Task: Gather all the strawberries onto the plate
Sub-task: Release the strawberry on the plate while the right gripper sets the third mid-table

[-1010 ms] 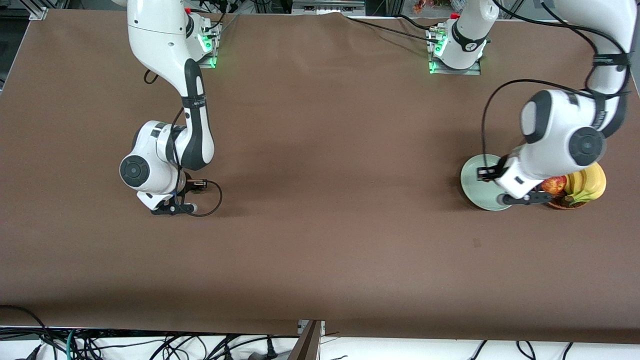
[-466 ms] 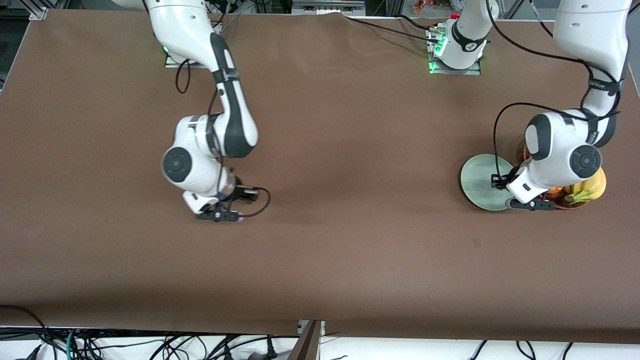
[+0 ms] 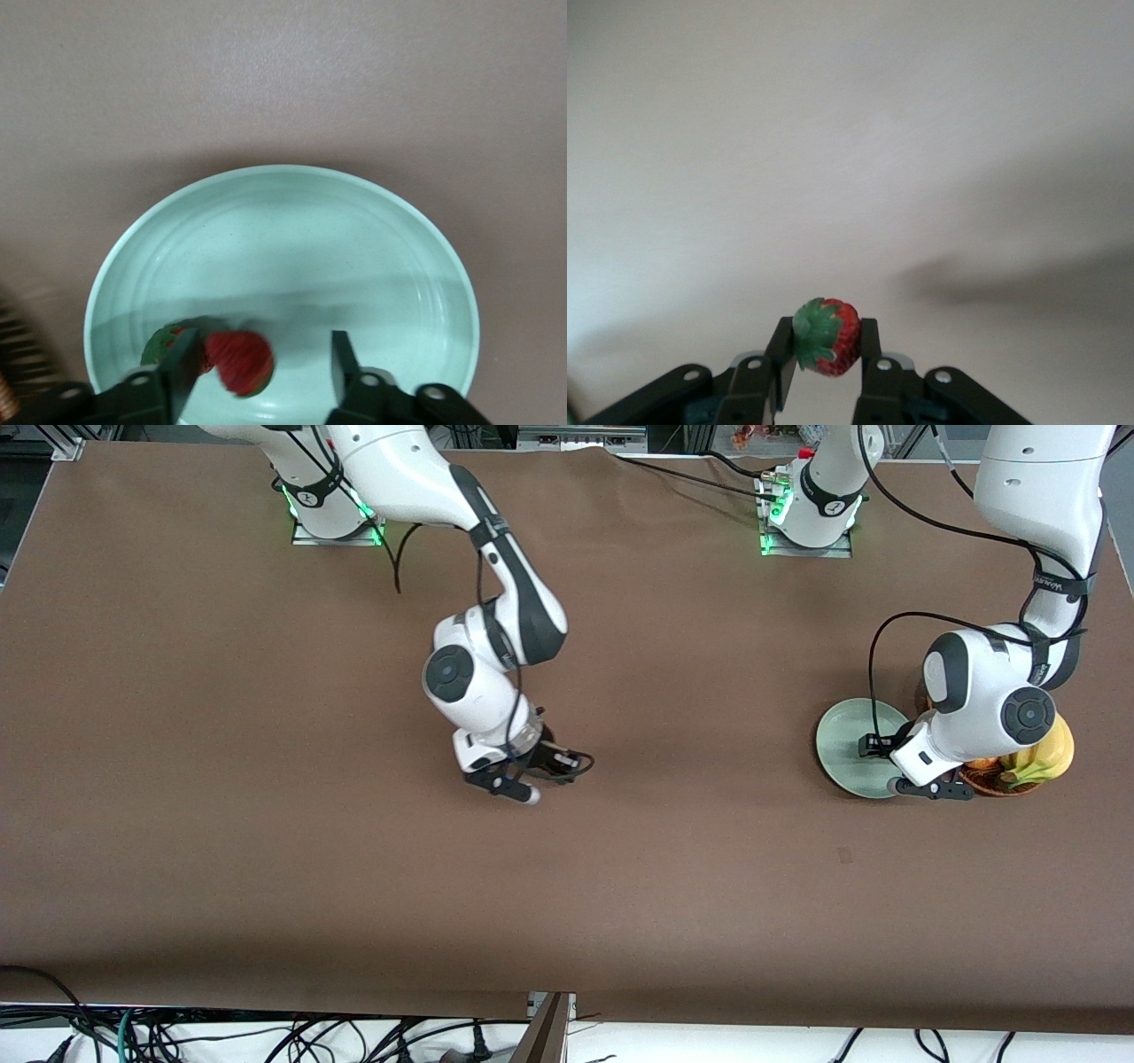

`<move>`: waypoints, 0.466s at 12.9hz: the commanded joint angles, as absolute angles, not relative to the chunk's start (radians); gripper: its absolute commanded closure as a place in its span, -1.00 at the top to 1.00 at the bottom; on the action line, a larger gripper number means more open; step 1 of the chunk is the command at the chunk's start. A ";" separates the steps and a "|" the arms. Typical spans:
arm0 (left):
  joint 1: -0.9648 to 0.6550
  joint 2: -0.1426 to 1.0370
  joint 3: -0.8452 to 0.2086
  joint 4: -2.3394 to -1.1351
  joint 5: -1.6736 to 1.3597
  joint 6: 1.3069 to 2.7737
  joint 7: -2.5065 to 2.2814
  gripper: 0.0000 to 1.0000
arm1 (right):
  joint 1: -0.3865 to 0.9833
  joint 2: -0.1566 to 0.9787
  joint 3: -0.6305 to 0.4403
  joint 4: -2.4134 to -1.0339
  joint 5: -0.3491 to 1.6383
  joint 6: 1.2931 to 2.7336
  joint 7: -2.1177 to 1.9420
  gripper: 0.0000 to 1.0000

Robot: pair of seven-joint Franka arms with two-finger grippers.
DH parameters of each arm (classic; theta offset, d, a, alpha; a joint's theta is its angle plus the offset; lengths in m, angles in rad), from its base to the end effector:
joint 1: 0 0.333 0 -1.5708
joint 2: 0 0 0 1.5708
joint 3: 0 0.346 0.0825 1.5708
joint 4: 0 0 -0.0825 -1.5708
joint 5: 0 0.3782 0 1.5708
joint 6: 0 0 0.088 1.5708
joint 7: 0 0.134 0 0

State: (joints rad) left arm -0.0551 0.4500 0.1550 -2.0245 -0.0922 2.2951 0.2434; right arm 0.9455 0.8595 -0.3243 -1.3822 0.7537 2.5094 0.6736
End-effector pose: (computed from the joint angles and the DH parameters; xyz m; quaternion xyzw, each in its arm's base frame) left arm 0.5845 0.0535 0.2179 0.9954 -0.0427 -0.0851 0.0123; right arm 0.5983 0.5129 0.2439 -0.9508 0.2168 -0.0342 0.2185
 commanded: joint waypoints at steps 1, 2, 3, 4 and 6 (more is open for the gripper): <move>-0.061 0.349 0.163 -2.000 -0.126 2.177 0.272 1.00 | 0.951 0.952 -0.200 -1.283 0.770 2.716 0.858 -0.31; -0.061 0.310 0.161 -2.000 -0.126 2.157 0.264 1.00 | 0.977 0.980 -0.189 -1.255 0.769 2.753 0.940 -0.30; -0.064 0.292 0.158 -1.999 -0.126 2.132 0.246 1.00 | 1.012 1.011 -0.187 -1.223 0.769 2.813 1.028 -0.16; -0.071 0.281 0.153 -1.999 -0.126 2.128 0.221 1.00 | 1.047 1.029 -0.189 -1.209 0.762 2.879 1.104 0.01; -0.072 0.275 0.131 -1.999 -0.124 2.128 0.184 1.00 | 1.075 1.016 -0.192 -1.212 0.765 2.913 1.149 0.51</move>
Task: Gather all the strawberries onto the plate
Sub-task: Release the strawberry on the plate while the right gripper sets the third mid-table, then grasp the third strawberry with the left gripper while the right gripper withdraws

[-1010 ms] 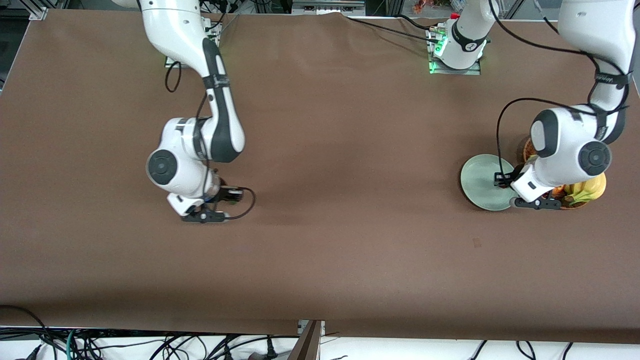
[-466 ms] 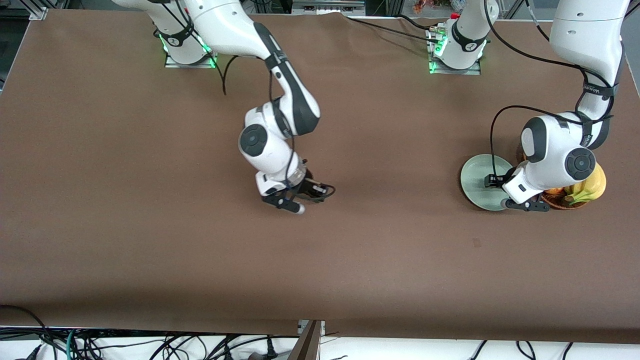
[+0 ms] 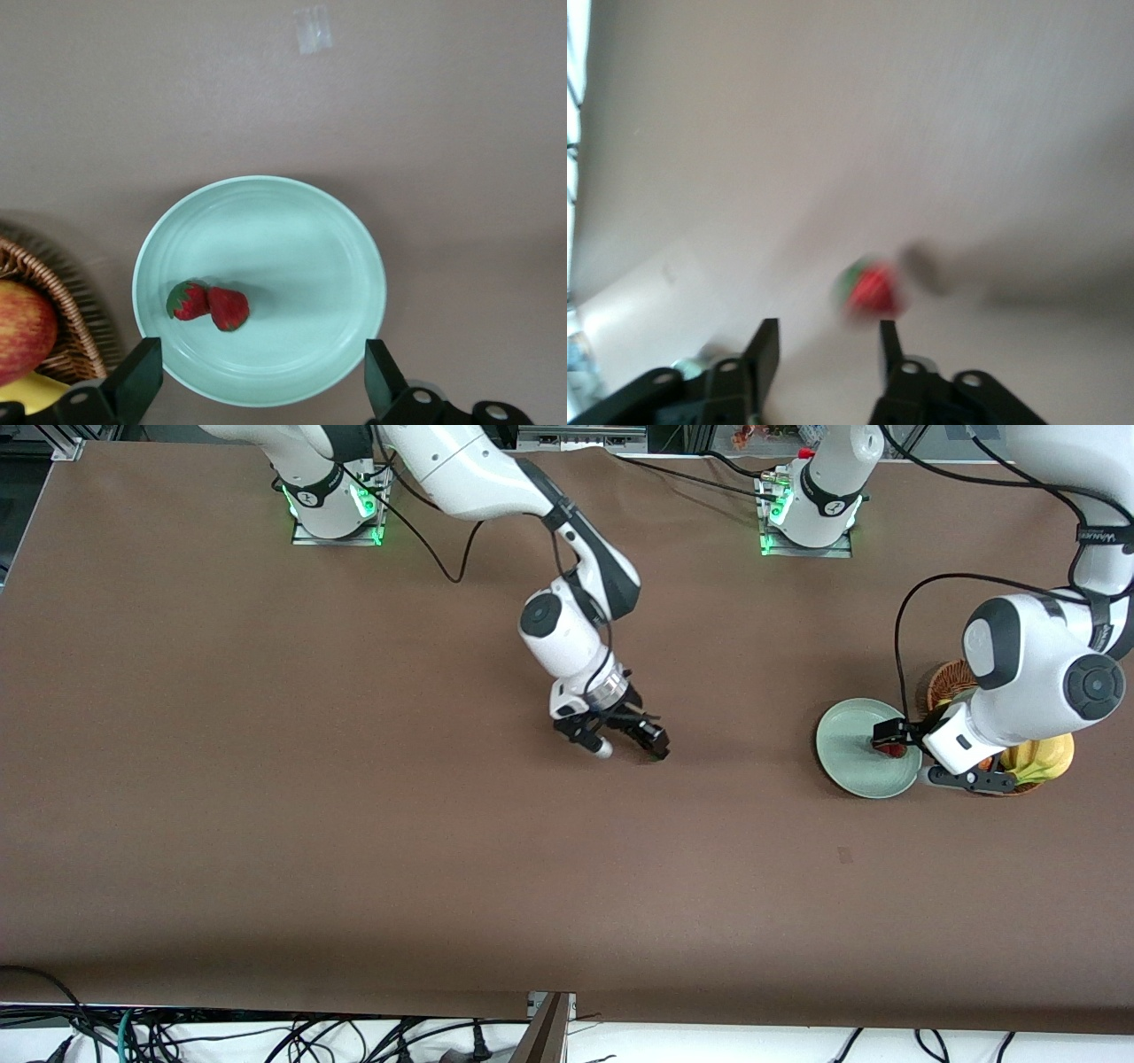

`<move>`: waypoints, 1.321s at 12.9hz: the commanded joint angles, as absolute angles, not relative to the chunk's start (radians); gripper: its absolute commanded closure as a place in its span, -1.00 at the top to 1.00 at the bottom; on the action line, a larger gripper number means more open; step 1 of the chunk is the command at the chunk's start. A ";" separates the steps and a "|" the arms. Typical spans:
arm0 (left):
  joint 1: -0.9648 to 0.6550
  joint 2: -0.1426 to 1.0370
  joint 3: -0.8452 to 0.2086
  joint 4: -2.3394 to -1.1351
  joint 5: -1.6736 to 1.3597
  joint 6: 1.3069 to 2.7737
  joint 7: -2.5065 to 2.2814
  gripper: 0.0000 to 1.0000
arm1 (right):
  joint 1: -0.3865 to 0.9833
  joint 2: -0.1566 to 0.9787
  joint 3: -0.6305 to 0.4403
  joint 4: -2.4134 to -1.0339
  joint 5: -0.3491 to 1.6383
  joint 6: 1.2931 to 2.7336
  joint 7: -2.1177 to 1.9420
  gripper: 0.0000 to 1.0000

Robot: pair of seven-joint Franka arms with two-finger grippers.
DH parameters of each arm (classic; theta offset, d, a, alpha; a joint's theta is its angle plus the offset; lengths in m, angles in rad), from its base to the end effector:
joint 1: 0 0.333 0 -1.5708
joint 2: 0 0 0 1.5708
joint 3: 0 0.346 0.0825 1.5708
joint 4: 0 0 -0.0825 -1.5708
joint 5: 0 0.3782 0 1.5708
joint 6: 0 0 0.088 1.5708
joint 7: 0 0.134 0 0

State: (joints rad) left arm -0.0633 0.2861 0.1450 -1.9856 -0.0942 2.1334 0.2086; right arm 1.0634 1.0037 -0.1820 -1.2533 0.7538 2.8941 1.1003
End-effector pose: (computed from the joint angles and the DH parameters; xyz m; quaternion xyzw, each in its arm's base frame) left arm 0.5867 0.0390 0.3176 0.9969 -0.0371 -0.0638 0.0270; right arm 0.5132 0.6462 0.2202 -0.8731 0.3463 -0.0507 0.3394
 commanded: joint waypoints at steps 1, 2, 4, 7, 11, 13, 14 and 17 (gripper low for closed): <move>-0.072 0.273 0.130 -1.999 -0.126 2.128 0.181 1.00 | 1.071 1.005 -0.195 -1.213 0.761 2.905 1.143 0.63; -0.072 0.273 0.130 -1.999 -0.124 2.128 0.181 1.00 | 1.060 0.991 -0.202 -1.213 0.758 2.863 1.138 0.74; -0.074 0.273 0.114 -2.000 -0.124 2.129 0.137 1.00 | 1.051 0.956 -0.297 -1.210 0.740 2.631 1.129 0.76; -0.074 0.273 -0.048 -1.999 -0.110 2.138 -0.114 1.00 | 1.046 0.878 -0.409 -1.210 0.658 2.300 1.030 0.77; -0.075 0.273 -0.207 -2.022 -0.089 2.167 -0.371 1.00 | 1.012 0.755 -0.549 -1.218 0.653 1.966 0.781 0.77; -0.075 0.276 -0.230 -2.045 -0.069 2.183 -0.429 1.00 | 1.012 0.703 -0.639 -1.229 0.653 1.783 0.682 0.77; -0.078 0.276 -0.233 -2.077 -0.069 2.234 -0.443 1.00 | 1.012 0.686 -0.691 -1.226 0.653 1.714 0.614 0.77; -0.084 0.311 -0.236 -2.180 -0.069 2.414 -0.460 1.00 | 1.017 0.643 -0.811 -1.229 0.615 1.556 0.458 0.77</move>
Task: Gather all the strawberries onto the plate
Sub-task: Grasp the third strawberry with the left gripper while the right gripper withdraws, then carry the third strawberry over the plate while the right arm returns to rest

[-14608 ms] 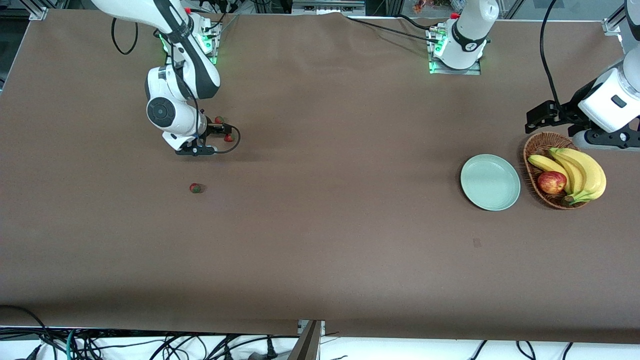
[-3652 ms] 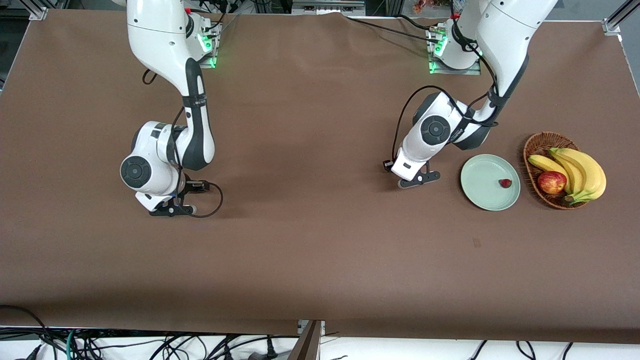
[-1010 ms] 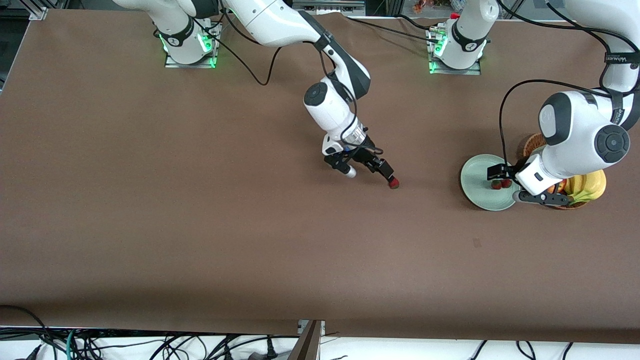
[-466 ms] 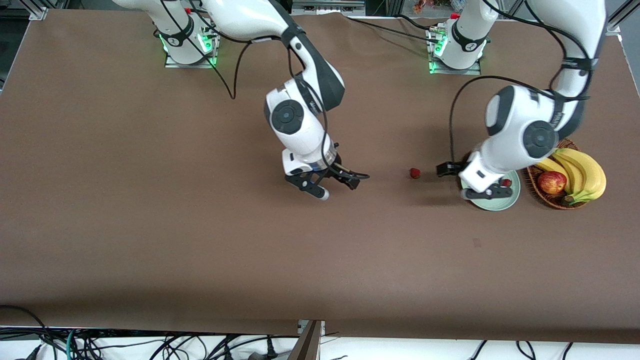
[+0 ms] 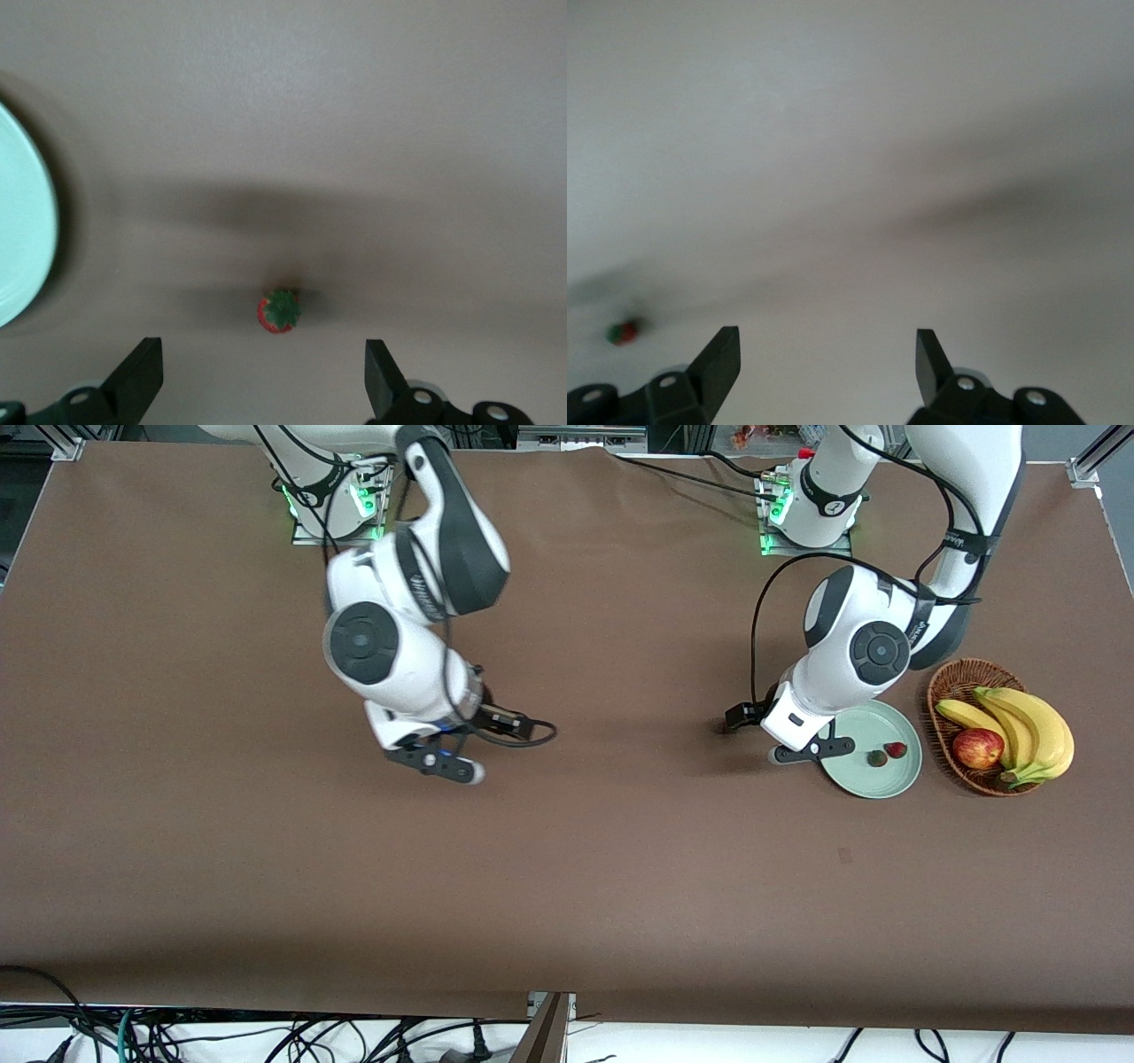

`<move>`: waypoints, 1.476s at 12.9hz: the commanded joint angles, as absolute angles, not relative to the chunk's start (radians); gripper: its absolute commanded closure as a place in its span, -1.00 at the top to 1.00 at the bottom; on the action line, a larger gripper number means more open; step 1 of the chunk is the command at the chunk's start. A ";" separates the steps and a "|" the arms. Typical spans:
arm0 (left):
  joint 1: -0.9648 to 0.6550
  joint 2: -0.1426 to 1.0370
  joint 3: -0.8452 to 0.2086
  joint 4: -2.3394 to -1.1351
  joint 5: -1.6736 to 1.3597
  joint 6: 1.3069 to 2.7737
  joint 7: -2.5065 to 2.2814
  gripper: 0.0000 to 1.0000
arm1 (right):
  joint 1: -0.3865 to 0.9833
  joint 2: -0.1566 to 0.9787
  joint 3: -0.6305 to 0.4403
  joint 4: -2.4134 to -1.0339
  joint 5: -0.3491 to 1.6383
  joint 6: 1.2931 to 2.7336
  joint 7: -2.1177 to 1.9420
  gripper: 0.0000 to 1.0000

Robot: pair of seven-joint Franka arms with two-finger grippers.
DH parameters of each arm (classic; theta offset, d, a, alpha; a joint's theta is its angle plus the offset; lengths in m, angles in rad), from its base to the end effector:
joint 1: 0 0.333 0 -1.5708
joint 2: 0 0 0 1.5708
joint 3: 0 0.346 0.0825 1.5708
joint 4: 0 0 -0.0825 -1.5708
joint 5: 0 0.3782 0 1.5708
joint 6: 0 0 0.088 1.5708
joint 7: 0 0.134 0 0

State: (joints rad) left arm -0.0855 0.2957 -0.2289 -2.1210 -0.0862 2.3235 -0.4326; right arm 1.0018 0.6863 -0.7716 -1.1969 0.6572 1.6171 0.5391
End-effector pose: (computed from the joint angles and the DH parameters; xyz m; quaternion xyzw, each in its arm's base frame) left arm 0.5397 -0.1772 0.2745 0.9927 0.0929 -0.0637 0.0431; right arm 0.6151 0.3818 0.4440 -0.9851 0.1341 0.0819 0.0697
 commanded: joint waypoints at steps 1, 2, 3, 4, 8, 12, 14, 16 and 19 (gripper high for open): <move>-0.090 0.331 -0.238 -2.190 -0.068 2.451 -0.463 1.00 | 1.012 0.621 -0.816 -1.233 0.571 1.531 0.422 0.77; -0.094 0.351 -0.238 -2.192 -0.067 2.479 -0.483 1.00 | 0.991 0.594 -0.807 -1.249 0.524 1.523 0.411 0.77; -0.104 0.368 -0.239 -2.192 -0.063 2.500 -0.504 1.00 | 0.950 0.551 -0.764 -1.274 0.488 1.525 0.391 0.77; -0.106 0.382 -0.242 -2.192 -0.026 2.509 -0.529 1.00 | 0.884 0.499 -0.682 -1.294 0.426 1.525 0.374 0.77; -0.106 0.433 -0.245 -2.206 0.086 2.566 -0.627 1.00 | 0.544 0.307 -0.274 -1.406 0.191 1.532 0.354 0.79; -0.106 0.431 -0.261 -2.221 0.086 2.565 -0.675 0.52 | 0.315 0.203 -0.089 -1.497 0.140 1.528 0.253 0.90; -0.106 0.430 -0.267 -2.237 0.086 2.560 -0.693 0.23 | 0.240 0.137 -0.032 -1.573 0.112 1.532 0.239 0.99; -0.106 0.430 -0.272 -2.244 0.086 2.556 -0.706 -0.12 | 0.224 0.077 -0.018 -1.649 0.075 1.545 0.241 0.99; -0.106 0.419 -0.273 -2.218 0.086 2.505 -0.703 -0.86 | 0.222 0.057 -0.012 -1.686 0.043 1.591 0.236 0.99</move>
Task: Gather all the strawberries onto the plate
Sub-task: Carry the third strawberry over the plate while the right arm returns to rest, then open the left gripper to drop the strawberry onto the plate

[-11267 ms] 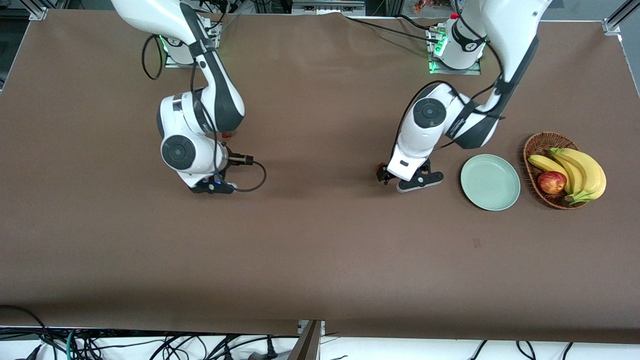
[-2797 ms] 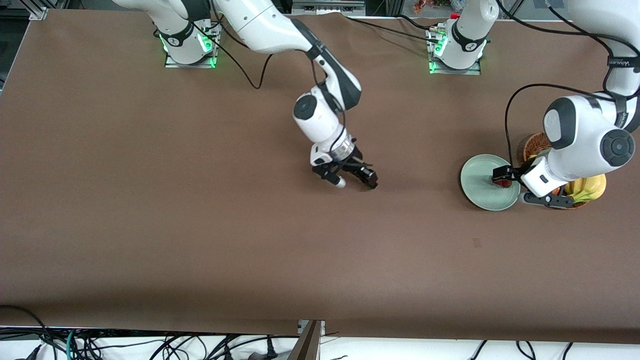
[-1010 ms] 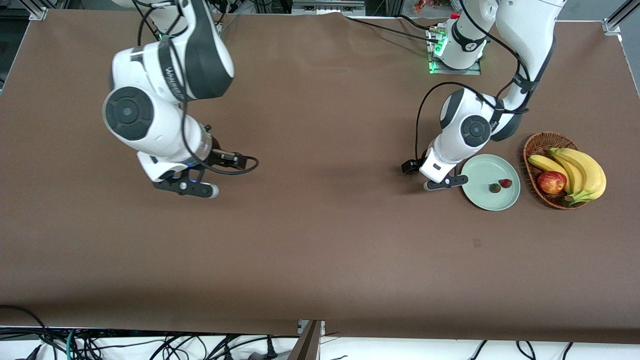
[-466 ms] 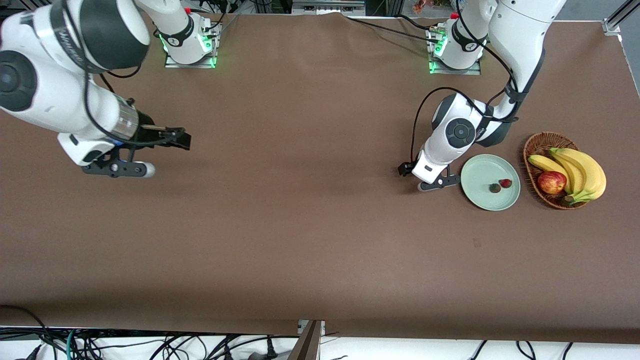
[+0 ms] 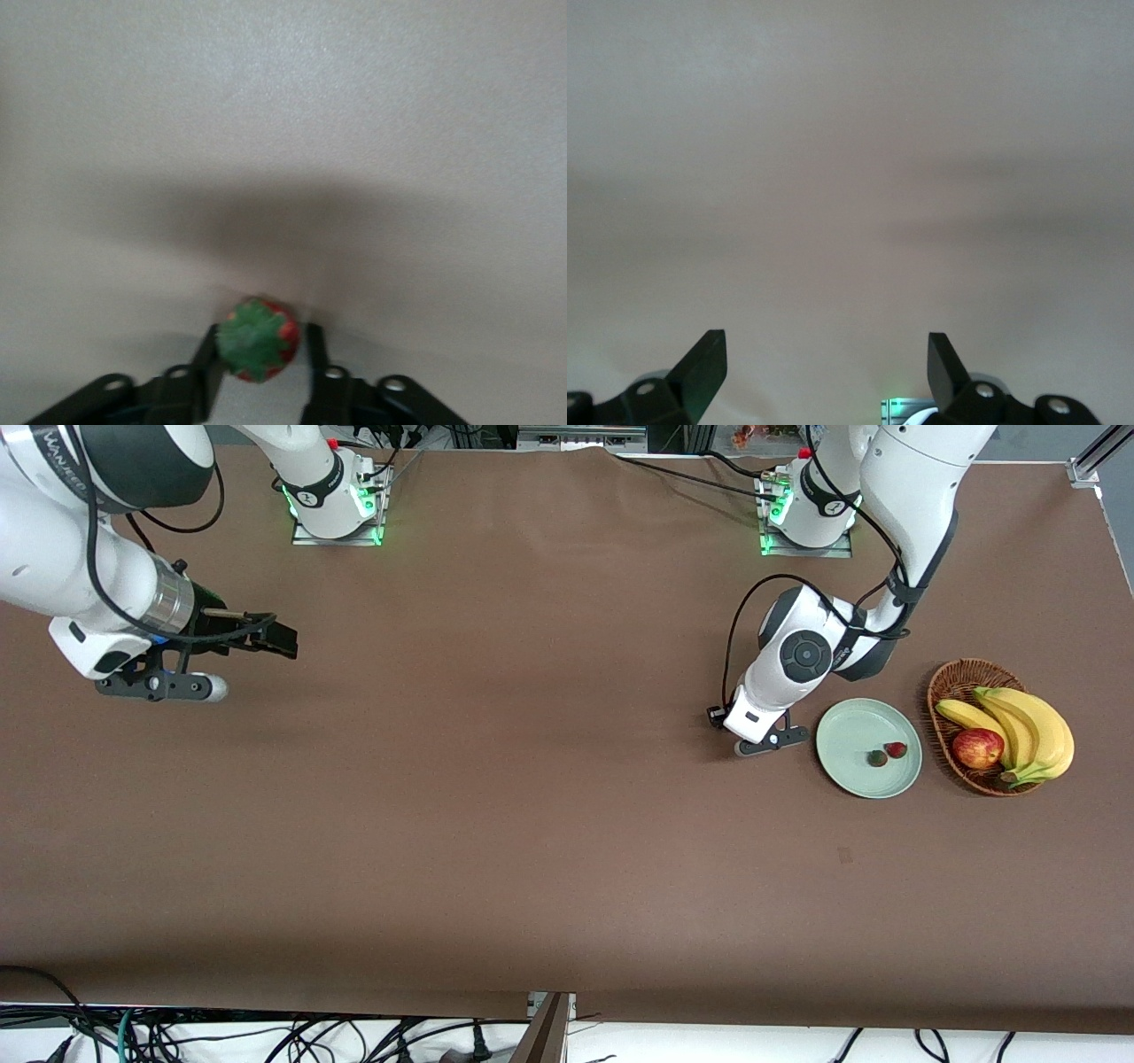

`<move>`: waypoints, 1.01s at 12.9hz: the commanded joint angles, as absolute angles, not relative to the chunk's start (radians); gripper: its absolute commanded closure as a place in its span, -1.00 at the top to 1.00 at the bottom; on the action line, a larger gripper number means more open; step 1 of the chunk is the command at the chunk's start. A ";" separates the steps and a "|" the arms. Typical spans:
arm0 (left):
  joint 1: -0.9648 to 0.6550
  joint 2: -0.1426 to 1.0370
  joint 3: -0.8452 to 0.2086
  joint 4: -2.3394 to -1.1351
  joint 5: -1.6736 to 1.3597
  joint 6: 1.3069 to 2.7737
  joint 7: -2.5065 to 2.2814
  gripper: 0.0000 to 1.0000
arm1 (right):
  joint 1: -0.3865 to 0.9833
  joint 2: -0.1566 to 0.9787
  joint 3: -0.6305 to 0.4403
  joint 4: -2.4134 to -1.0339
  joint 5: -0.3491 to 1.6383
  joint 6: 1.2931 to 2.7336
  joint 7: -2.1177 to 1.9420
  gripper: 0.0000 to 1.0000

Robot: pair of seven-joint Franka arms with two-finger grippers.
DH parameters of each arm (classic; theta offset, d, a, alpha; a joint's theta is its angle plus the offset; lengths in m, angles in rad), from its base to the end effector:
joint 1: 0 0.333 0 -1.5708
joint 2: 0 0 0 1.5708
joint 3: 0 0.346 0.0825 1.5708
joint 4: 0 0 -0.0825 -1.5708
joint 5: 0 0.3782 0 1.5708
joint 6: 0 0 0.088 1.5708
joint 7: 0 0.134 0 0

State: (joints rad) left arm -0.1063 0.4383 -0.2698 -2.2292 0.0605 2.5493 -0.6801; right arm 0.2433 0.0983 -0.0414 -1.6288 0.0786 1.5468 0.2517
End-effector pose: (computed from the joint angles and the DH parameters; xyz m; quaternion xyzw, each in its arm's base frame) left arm 0.5022 -0.2030 0.1776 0.9888 0.1346 -0.0642 0.0108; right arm 0.5513 0.1247 0.5447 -0.9949 0.0275 0.0960 0.0160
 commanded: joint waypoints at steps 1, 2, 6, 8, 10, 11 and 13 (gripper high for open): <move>-0.104 0.417 -0.273 -2.168 0.086 2.446 -0.701 -0.90 | 0.222 0.054 -0.011 -1.687 0.037 1.609 0.236 0.99; -0.103 0.417 -0.272 -2.114 0.084 2.377 -0.698 -0.90 | 0.215 0.051 -0.002 -1.690 0.034 1.620 0.236 0.99; -0.086 0.376 -0.223 -1.942 0.028 2.131 -0.579 -0.91 | 0.092 0.031 0.067 -1.698 0.002 1.637 0.071 0.99; -0.086 0.315 -0.122 -1.942 -0.044 2.076 -0.389 -0.91 | 0.084 0.031 0.061 -1.698 0.000 1.647 0.031 0.99; -0.086 0.292 -0.020 -1.944 -0.049 2.036 -0.219 -0.91 | 0.084 0.029 0.054 -1.698 0.002 1.649 0.029 0.99; -0.086 0.291 0.027 -1.948 -0.063 2.036 -0.134 -0.91 | 0.084 0.031 0.051 -1.698 0.006 1.651 0.029 0.99; -0.086 0.320 0.086 -1.953 -0.087 2.054 -0.008 -0.91 | 0.083 0.031 0.031 -1.698 0.009 1.651 0.022 0.99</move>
